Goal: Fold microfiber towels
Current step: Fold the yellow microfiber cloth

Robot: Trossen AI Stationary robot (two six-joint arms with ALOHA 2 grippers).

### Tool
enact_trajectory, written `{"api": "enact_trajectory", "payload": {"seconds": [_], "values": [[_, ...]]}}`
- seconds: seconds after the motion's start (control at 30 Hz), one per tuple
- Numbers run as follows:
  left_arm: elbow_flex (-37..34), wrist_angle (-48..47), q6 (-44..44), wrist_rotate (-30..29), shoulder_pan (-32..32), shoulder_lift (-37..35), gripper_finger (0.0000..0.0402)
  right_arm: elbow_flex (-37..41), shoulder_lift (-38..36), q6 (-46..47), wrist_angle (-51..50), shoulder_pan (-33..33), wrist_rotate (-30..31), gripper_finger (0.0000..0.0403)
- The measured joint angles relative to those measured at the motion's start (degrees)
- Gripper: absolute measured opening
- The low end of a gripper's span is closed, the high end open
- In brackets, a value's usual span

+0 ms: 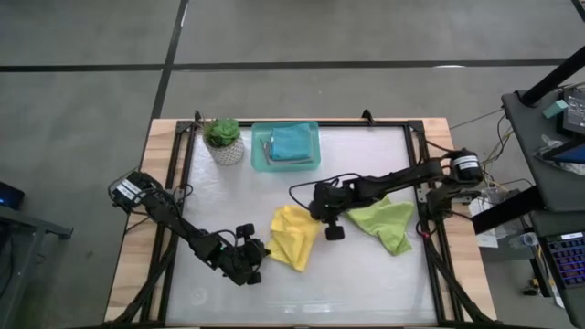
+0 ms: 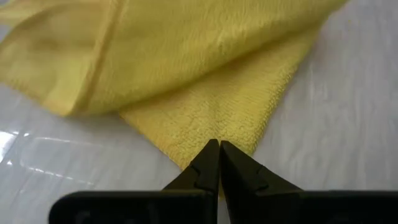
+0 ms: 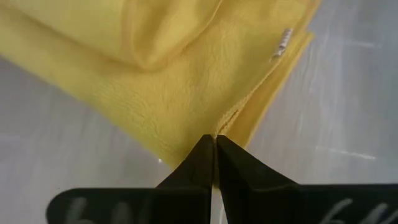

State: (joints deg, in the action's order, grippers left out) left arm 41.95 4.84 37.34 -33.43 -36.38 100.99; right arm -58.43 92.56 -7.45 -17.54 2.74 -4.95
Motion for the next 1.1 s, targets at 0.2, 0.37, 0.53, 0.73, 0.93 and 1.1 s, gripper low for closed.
{"api": "enact_trajectory", "payload": {"seconds": [0.2,0.37,0.53,0.73,0.93,1.1], "values": [[-0.1,0.3,0.0,0.0,0.0,0.0,0.0001,0.8,0.0,-3.1,-2.2,0.1,0.4,0.0009],[-0.1,0.4,-0.1,0.1,0.0,0.0,0.0001,1.1,1.3,-1.1,-1.5,0.1,0.5,0.0009],[-0.1,0.6,-0.2,0.1,0.0,0.0,0.0001,1.2,1.2,-0.1,-2.1,0.0,0.5,0.0032],[-0.1,0.7,-0.2,0.1,0.0,0.0,0.0001,1.0,1.0,0.4,-2.5,-0.4,0.6,0.0092],[-0.1,0.6,-1.4,0.6,0.0,-0.5,0.0001,0.6,-0.9,4.0,-3.6,-0.5,0.6,0.0142],[-0.1,0.3,-1.7,1.0,0.1,-1.0,0.0001,0.6,-1.8,8.2,-1.2,0.6,0.4,0.0156]]}}
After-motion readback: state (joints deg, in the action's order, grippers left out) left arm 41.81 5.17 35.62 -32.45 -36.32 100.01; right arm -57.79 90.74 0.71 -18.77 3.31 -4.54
